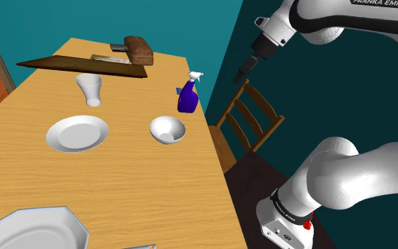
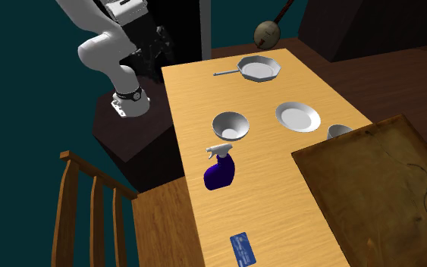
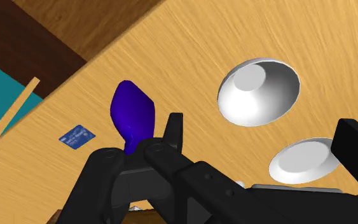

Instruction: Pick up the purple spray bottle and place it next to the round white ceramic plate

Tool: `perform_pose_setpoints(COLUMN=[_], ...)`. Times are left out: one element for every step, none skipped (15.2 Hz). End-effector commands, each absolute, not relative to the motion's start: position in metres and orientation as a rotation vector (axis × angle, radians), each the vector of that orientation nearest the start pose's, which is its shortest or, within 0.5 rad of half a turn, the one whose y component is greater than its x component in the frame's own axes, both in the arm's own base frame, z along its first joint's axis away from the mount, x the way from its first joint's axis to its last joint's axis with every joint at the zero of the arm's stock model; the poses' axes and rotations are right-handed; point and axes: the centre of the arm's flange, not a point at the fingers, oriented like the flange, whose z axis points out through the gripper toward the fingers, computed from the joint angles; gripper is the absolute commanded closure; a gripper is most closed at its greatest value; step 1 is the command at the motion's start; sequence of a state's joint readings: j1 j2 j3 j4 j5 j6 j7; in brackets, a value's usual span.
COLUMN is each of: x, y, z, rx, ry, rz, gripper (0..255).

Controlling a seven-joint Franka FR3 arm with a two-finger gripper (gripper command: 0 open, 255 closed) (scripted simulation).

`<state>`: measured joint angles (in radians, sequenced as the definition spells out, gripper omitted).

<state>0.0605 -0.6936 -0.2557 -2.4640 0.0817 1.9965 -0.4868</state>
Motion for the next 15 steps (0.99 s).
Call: perform_pose_setpoints(x=[0.371, 0.378, 0.384, 0.391, 0.399, 0.407, 0.415, 0.423, 0.431, 0.44, 0.449, 0.458, 0.468, 0.478, 0.488], y=[-0.092, -0.1, -0.107, -0.114, -0.121, -0.128, -0.135, -0.141, -0.147, -0.153, -0.158, -0.163, -0.168, -0.173, -0.178], z=[0.52, 0.511, 0.501, 0.492, 0.482, 0.473, 0.463, 0.454, 0.445, 0.436, 0.427, 0.418, 0.409, 0.4, 0.392], rx=[-2.89, -2.876, -2.862, -2.847, -2.831, -2.815, -2.798, -2.781, -2.764, -2.746, -2.728, -2.709, -2.689, -2.669, -2.649], ry=[-0.531, -0.568, -0.605, -0.641, -0.678, -0.714, -0.75, -0.785, -0.821, -0.856, -0.891, -0.925, -0.96, -0.994, -1.028], rz=[-0.436, -0.45, -0.465, -0.479, -0.493, -0.507, -0.521, -0.534, -0.548, -0.561, -0.575, -0.588, -0.601, -0.614, -0.626], gripper=[0, 0, 0, 0, 0, 0, 0, 0, 0, 0, 0, 0, 0, 0, 0])
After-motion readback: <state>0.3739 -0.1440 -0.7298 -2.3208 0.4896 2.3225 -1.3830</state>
